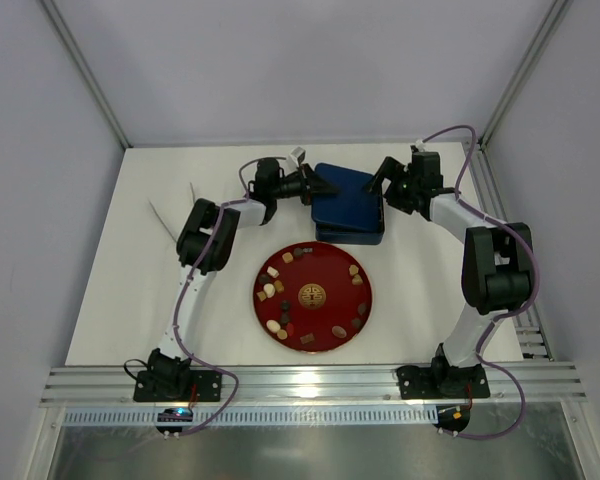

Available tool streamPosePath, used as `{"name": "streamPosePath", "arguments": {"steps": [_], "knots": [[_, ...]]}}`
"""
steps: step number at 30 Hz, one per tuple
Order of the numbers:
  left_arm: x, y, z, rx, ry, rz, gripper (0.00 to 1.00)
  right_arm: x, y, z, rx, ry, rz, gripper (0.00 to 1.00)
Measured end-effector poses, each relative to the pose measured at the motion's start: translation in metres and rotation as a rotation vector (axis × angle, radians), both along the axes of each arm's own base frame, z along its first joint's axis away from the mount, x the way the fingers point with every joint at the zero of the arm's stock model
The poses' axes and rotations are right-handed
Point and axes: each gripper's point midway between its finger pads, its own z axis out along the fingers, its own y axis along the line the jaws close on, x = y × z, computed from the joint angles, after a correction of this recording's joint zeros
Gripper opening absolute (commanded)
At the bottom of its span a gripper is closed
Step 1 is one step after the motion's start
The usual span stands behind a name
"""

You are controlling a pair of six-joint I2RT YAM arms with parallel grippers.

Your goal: Pack the chocolate

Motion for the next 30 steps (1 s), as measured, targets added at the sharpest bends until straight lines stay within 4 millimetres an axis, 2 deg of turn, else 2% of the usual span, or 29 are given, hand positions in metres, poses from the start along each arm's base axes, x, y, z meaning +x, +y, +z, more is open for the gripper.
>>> {"name": "streamPosePath", "arguments": {"steps": [10, 13, 20, 28, 30], "knots": [[-0.001, 0.003, 0.0, -0.002, -0.006, -0.01, 0.39, 0.001, 0.001, -0.002, 0.012, -0.007, -0.002, 0.97], [-0.001, 0.006, -0.006, 0.007, 0.001, -0.005, 0.45, 0.001, 0.002, -0.003, 0.013, -0.006, -0.001, 0.97], [-0.001, 0.02, -0.017, 0.06, 0.006, 0.007, 0.47, 0.001, 0.003, -0.002, 0.019, -0.009, 0.002, 0.96], [-0.007, 0.023, -0.021, 0.139, -0.004, -0.009, 0.48, 0.001, 0.004, -0.004, 0.024, -0.004, 0.008, 0.96], [-0.007, 0.023, -0.022, 0.155, -0.009, -0.014, 0.5, 0.001, 0.004, -0.005, 0.024, -0.002, 0.009, 0.95]]}}
